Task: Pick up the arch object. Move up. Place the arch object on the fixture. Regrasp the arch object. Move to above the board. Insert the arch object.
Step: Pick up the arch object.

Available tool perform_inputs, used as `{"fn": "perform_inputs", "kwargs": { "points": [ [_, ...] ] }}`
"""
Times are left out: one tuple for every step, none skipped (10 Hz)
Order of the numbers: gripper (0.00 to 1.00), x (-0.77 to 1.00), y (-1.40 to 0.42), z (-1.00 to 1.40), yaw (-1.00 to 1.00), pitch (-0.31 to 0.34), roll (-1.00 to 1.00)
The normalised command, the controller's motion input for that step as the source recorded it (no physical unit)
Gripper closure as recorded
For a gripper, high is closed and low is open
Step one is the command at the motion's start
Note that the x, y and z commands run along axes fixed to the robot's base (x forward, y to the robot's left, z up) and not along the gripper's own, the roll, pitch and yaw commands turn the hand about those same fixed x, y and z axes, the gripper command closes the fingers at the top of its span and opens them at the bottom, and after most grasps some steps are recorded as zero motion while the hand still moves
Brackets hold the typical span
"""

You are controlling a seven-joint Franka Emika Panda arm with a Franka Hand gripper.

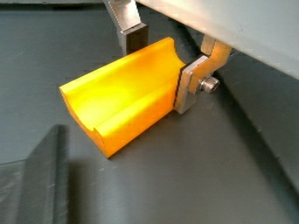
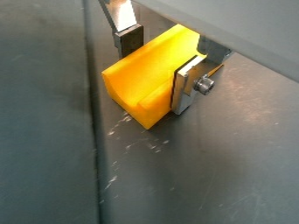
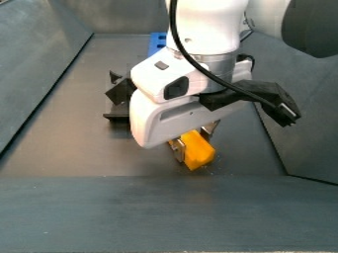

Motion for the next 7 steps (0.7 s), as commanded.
{"fn": "perform_inputs", "kwargs": {
  "points": [
    [1.0,0.0,0.0,0.0,0.0,0.0,0.0],
    [1.0,0.0,0.0,0.0,0.0,0.0,0.0],
    [1.0,0.0,0.0,0.0,0.0,0.0,0.0],
    [1.0,0.0,0.0,0.0,0.0,0.0,0.0],
    [1.0,0.0,0.0,0.0,0.0,0.0,0.0],
    [1.0,0.0,0.0,0.0,0.0,0.0,0.0],
    [1.0,0.0,0.0,0.0,0.0,0.0,0.0]
  ]
}}
